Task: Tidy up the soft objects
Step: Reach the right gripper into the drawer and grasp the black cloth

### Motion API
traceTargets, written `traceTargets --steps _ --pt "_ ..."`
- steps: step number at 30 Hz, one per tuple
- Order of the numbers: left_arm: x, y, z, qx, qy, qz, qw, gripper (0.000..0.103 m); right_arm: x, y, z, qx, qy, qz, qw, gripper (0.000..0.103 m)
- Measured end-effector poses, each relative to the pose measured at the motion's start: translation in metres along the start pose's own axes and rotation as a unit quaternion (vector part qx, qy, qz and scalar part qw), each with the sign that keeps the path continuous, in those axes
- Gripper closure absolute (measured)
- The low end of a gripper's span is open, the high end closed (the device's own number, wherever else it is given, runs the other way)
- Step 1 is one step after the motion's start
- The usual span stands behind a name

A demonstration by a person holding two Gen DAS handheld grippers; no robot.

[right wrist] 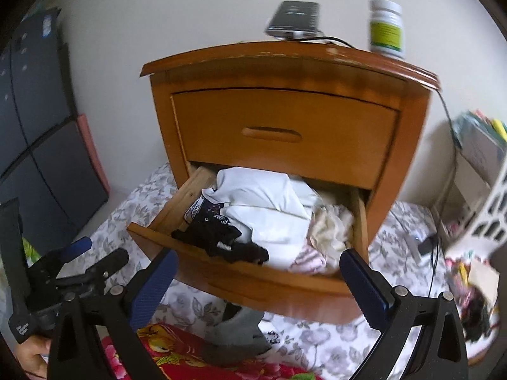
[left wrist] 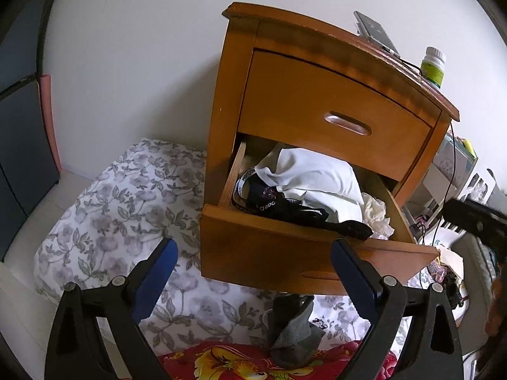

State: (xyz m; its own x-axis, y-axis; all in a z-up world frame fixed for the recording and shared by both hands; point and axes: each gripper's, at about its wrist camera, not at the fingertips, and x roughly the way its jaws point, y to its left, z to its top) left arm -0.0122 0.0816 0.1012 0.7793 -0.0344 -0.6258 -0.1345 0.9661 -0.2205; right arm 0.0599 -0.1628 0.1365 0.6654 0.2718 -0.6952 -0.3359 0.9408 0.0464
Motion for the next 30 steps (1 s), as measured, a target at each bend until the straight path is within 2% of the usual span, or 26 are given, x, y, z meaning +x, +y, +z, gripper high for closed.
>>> traceTargets --steps 2,6,14,24,30 --pt "0.002 0.003 -0.001 -0.005 0.002 -0.001 1.0000 0.006 0.009 0.004 0.006 -0.018 0.011 0.009 1.000 0.000" --pt "0.006 0.008 -0.003 -0.011 0.005 -0.007 0.9999 0.006 0.030 0.012 0.008 -0.045 0.036 -0.006 0.998 0.000" --pt "0.014 0.010 -0.006 -0.012 0.015 -0.017 0.9997 0.006 0.074 0.027 -0.008 -0.080 0.086 -0.011 0.993 0.003" --pt "0.022 0.015 -0.009 -0.019 0.029 -0.025 0.9991 0.006 0.109 0.035 -0.011 -0.094 0.124 -0.015 0.988 0.032" --pt "0.025 0.017 -0.010 -0.022 0.036 -0.030 0.9987 0.006 0.117 0.037 -0.006 -0.087 0.125 -0.002 0.988 0.045"
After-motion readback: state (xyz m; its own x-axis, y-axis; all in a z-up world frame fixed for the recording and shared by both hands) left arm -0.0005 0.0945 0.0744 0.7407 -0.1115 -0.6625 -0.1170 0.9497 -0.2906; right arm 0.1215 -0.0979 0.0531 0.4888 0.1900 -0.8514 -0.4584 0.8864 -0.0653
